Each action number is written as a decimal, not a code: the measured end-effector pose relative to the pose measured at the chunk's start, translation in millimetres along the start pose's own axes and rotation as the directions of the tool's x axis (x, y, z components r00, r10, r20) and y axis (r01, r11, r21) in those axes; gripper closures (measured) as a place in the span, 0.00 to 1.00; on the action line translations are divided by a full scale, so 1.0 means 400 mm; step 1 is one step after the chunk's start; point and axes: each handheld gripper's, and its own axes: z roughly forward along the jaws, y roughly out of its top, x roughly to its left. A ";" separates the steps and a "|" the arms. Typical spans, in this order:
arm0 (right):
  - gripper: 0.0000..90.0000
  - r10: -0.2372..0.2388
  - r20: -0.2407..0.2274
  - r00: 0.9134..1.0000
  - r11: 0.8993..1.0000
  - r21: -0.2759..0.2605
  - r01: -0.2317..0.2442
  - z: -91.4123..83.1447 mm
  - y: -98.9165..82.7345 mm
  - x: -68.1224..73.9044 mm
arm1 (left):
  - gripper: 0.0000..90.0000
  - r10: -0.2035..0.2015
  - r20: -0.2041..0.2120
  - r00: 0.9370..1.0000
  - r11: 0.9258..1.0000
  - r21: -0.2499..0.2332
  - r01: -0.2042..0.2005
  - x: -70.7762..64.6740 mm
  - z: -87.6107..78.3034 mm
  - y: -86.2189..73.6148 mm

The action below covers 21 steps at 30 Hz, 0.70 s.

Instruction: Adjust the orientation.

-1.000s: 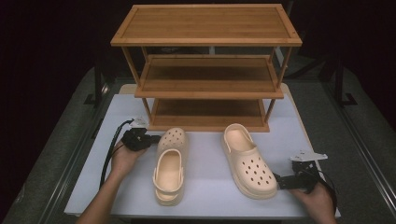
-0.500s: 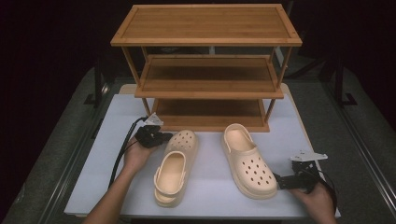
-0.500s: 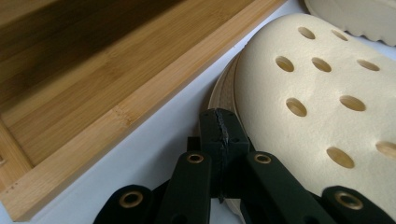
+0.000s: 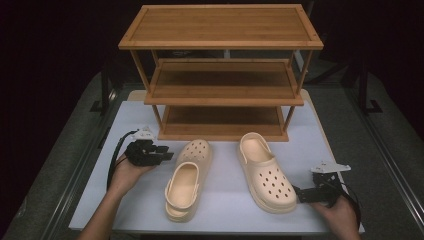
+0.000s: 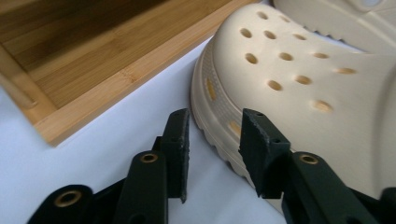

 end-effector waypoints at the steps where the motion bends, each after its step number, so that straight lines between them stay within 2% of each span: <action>1: 0.00 0.000 0.000 1.000 1.000 0.000 0.000 0.000 0.000 0.000 | 0.66 -0.001 0.005 1.000 1.000 -0.005 0.001 -0.005 -0.010 -0.003; 7: 0.00 0.000 0.000 1.000 1.000 0.001 0.000 0.000 0.000 0.000 | 0.63 0.003 0.054 0.999 0.999 -0.044 0.000 -0.048 -0.057 -0.011; 13: 0.00 0.001 0.000 1.000 1.000 0.002 -0.001 0.000 0.000 0.000 | 0.62 0.031 0.100 0.995 0.998 -0.063 -0.025 -0.096 -0.082 -0.016; 18: 0.00 0.001 0.000 1.000 1.000 0.002 -0.001 0.000 0.000 0.000 | 0.60 0.048 0.117 0.992 0.997 -0.072 -0.040 -0.123 -0.069 -0.007; 21: 0.00 0.001 0.000 1.000 1.000 0.001 -0.001 0.000 0.000 0.001 | 0.60 0.060 0.124 0.990 0.997 -0.058 -0.054 -0.134 -0.048 -0.006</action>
